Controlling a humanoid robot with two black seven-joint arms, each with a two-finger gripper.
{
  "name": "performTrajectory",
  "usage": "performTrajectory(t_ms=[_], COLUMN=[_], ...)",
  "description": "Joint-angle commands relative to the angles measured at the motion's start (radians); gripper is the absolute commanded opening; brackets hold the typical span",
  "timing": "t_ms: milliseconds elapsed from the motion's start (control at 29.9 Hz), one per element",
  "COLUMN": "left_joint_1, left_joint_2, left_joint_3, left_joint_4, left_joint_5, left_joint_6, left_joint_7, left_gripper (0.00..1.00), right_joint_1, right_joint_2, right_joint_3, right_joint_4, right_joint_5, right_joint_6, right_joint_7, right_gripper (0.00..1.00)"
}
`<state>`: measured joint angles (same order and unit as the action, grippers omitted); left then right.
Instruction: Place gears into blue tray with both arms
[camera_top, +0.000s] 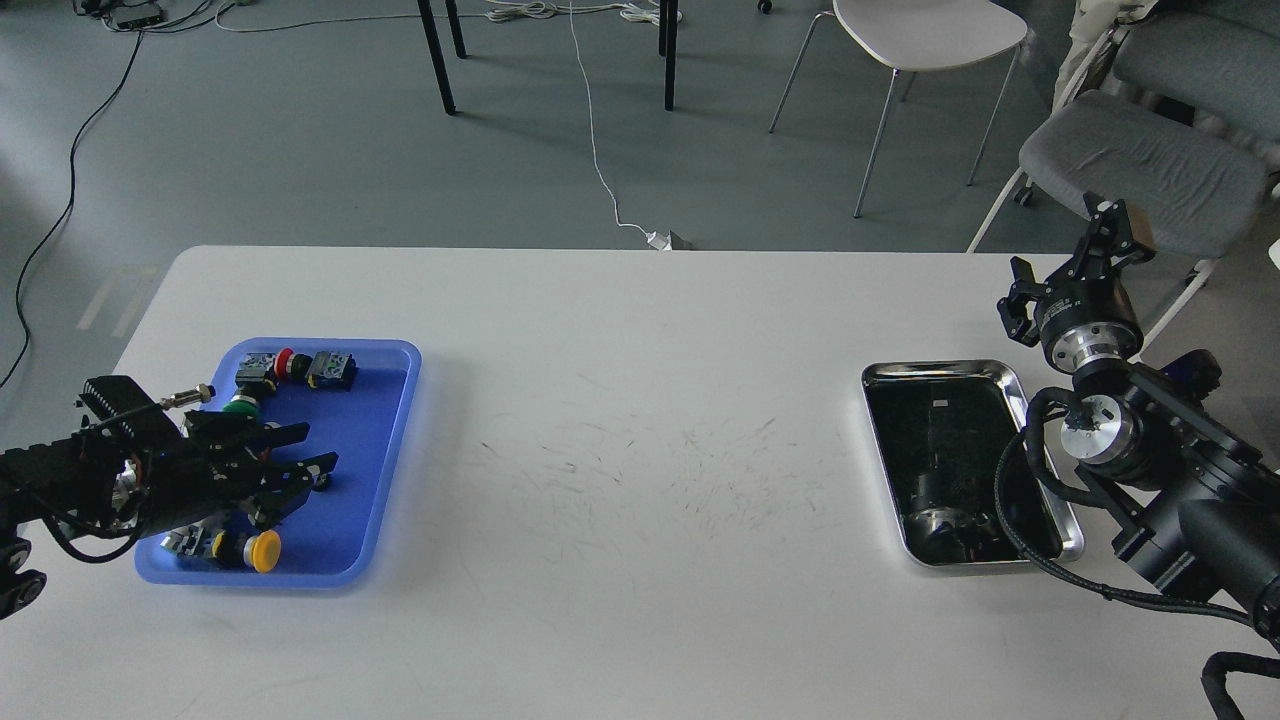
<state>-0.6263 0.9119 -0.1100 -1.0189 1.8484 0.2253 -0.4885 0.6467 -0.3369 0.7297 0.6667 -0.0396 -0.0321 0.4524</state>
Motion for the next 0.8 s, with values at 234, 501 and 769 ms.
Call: performTrajectory(t_ms=[234, 501, 769], left_joint_1=[-0.118, -0.135, -0.144], left_joint_2=[0.018, 0.004, -0.123], left_joint_3=[-0.02, -0.054, -0.163], left_joint_4=[0.034, 0.066, 0.141], left_joint_5=[-0.498, -0.813, -1.086], left_joint_6=[-0.007, -0.011, -0.003], left_joint_7=[0.0, 0.0, 0.0], left_gripper=[0.75, 0.82, 0.93], right_joint_1=[0.031, 0.036, 0.048], right_joint_2=[-0.063, -0.215, -0.382], right_joint_3=[-0.114, -0.231, -0.363], right_joint_4=[0.069, 0.237, 0.387], right_joint_5=[0.004, -0.003, -0.023], right_joint_6=[-0.002, 0.011, 0.057], right_joint_7=[-0.006, -0.008, -0.018], right_gripper=[0.99, 0.99, 0.99])
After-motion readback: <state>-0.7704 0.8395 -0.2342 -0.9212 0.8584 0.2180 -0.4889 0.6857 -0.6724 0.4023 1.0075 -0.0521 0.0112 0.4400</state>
